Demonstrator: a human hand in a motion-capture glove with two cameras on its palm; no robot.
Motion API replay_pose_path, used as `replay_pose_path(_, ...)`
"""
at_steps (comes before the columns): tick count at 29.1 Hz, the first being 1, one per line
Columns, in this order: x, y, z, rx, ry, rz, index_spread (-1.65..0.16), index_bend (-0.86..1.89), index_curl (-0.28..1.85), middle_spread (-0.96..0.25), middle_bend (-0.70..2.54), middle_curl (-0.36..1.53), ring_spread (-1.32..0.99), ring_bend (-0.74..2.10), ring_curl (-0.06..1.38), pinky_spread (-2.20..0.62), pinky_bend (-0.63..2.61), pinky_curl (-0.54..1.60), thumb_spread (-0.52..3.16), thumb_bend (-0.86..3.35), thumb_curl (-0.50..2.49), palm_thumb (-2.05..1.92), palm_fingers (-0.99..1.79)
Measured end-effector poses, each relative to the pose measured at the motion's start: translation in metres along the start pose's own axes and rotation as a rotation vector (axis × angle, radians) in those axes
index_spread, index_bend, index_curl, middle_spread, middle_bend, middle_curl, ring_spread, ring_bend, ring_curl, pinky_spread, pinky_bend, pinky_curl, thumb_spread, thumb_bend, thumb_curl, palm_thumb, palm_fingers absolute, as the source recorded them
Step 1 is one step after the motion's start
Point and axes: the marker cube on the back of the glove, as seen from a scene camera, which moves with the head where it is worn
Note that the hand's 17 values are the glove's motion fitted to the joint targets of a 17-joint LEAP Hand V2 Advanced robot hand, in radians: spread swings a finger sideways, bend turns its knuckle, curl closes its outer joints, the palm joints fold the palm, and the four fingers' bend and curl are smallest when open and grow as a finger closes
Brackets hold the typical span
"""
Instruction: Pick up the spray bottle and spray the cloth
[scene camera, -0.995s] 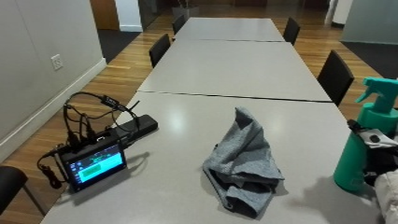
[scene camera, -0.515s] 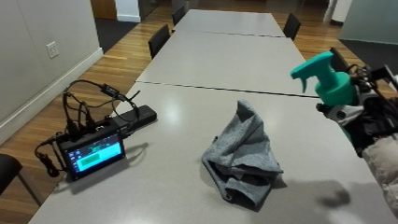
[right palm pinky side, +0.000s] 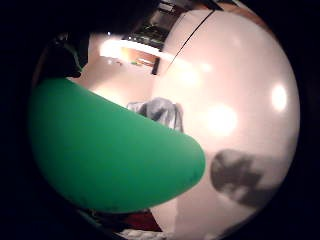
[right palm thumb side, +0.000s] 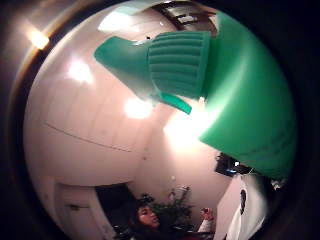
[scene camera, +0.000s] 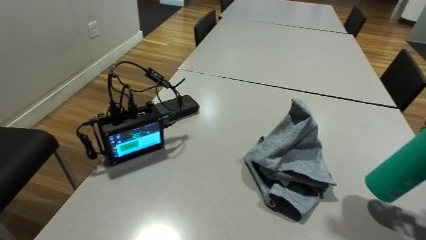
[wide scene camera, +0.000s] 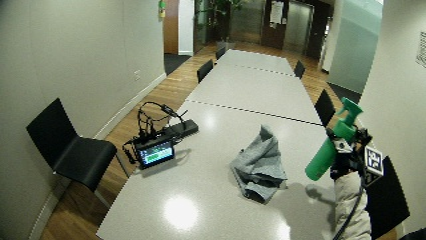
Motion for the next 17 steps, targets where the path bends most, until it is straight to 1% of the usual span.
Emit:
replay_pose_path(3,0.021,0.017,-0.036,0.068,-0.128,0.028,-0.26,0.06,0.24,-0.07,0.32,0.49,-0.12,0.47,0.46,-0.11,0.37,0.42,0.60,-0.01,0.63,1.18,0.83)
replay_pose_path(6,0.026,0.032,-0.056,0.099,-0.086,-0.011,-0.26,0.08,0.23,-0.07,0.33,0.49,-0.12,0.48,0.46,-0.11,0.34,0.42,0.64,-0.01,0.63,1.18,0.81)
replay_pose_path(9,0.010,0.045,-0.060,0.128,-0.013,-0.057,-0.27,0.09,0.23,-0.08,0.33,0.49,-0.12,0.48,0.46,-0.10,0.34,0.42,0.68,-0.02,0.63,1.17,0.80)
replay_pose_path(12,-0.006,0.061,-0.066,0.159,-0.051,-0.070,-0.28,0.05,0.21,-0.08,0.34,0.50,-0.12,0.50,0.46,-0.11,0.35,0.42,0.72,-0.03,0.61,1.14,0.79)
replay_pose_path(17,0.014,0.076,-0.106,0.143,-0.053,-0.129,-0.30,0.07,0.20,-0.08,0.36,0.50,-0.12,0.48,0.46,-0.07,0.32,0.42,0.78,-0.03,0.59,1.11,0.66)
